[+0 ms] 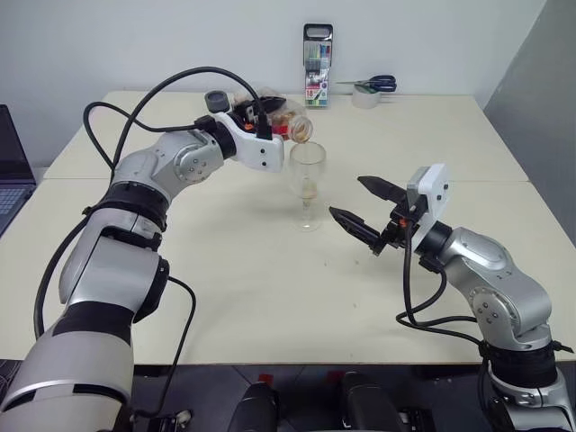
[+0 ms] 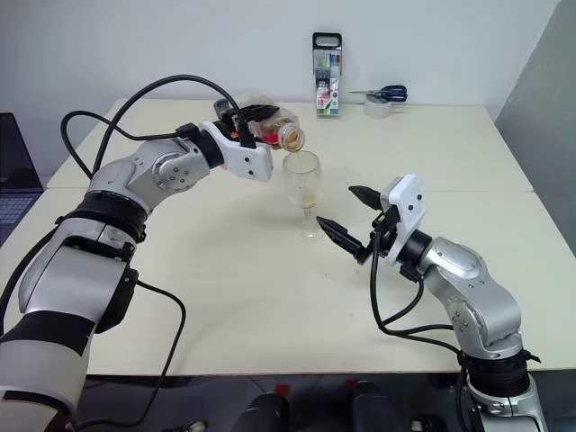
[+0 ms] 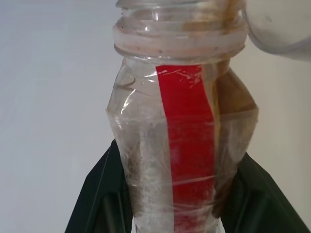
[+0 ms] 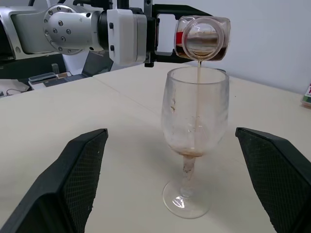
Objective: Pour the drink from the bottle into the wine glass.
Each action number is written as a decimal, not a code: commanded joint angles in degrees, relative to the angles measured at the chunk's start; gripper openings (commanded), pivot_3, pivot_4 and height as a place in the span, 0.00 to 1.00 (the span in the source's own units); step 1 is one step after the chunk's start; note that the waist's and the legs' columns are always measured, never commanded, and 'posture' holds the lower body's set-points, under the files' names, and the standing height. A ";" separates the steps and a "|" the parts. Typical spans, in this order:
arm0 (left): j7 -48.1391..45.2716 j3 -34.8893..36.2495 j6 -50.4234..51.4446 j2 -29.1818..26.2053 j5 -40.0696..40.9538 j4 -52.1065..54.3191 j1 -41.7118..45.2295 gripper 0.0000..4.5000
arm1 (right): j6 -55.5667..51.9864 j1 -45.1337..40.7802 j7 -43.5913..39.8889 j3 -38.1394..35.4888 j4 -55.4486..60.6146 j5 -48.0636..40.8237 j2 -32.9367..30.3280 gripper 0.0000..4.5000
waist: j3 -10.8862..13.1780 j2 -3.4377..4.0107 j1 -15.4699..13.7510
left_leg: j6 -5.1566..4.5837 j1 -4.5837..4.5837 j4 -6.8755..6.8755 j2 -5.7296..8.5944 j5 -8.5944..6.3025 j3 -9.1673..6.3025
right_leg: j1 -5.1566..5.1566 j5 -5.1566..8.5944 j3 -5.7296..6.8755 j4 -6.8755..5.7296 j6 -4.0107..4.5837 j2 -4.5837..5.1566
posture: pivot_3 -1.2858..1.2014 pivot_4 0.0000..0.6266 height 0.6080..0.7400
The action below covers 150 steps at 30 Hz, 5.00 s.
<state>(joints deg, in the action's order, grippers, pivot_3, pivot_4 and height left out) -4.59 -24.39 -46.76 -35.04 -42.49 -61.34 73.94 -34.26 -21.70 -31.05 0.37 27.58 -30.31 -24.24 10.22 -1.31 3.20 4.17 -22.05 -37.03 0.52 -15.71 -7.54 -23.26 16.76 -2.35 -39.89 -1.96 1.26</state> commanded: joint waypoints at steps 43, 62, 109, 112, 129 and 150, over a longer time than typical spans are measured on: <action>5.41 -2.47 -0.98 -1.45 -1.79 -3.20 7.02 0.40 | 1.56 1.13 1.90 1.33 3.79 0.06 2.87 1.00 | 0.00 0.00 0.05 | 0.01 0.01 -0.02 0.01 0.00 0.00 | 0.00 0.00 0.00 -0.04 0.00 0.00 | 0.52 0.24 1.00; 6.14 -2.71 -1.21 -1.66 -2.57 -3.96 7.85 0.40 | 4.18 2.09 1.27 -0.12 3.08 0.41 2.50 1.00 | 0.00 0.00 0.06 | 0.01 0.01 -0.02 0.01 0.00 0.01 | -0.01 0.00 0.00 -0.05 0.00 0.00 | 0.52 0.24 1.00; -8.19 6.09 4.00 2.53 14.72 -3.52 2.98 0.40 | 0.31 2.57 0.08 -1.32 7.04 -6.48 -1.62 1.00 | -0.01 0.00 0.09 | 0.01 0.02 -0.06 0.01 0.01 0.02 | -0.01 0.00 -0.01 -0.08 0.00 0.01 | 0.52 0.24 1.00; -13.91 10.87 8.48 4.35 21.82 -1.99 0.95 0.40 | 0.76 1.93 -0.06 -0.20 6.63 -5.28 -1.74 1.00 | -0.01 0.00 0.10 | 0.05 0.00 -0.09 0.01 0.03 0.00 | -0.01 0.00 0.01 -0.09 0.00 0.01 | 0.52 0.24 1.00; -18.82 35.71 52.28 5.99 50.80 33.13 -29.32 0.39 | -7.70 -10.04 -1.86 15.83 3.78 4.28 -1.82 1.00 | -0.06 -0.01 1.68 | 0.22 0.06 -0.16 -0.07 0.12 -0.12 | -0.01 -0.01 0.02 -0.17 0.02 0.01 | 0.52 0.24 1.00; -19.10 43.48 54.79 4.57 56.54 36.70 -44.14 0.47 | -10.63 -15.80 -0.14 14.92 -2.30 5.33 4.67 1.00 | -0.21 -0.21 0.26 | 0.17 0.11 -0.13 -0.04 0.10 -0.05 | 0.01 -0.02 0.02 -0.13 0.03 0.11 | 0.52 0.24 1.00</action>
<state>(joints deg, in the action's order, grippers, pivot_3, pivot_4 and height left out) -23.31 18.31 9.13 -29.82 14.07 -24.24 30.53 -45.44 -36.84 -31.11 16.37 23.68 -25.28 -19.91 10.01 -1.51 3.46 4.34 -21.93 -37.16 0.48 -15.62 -7.58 -23.25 16.75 -2.33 -40.03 -1.93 1.37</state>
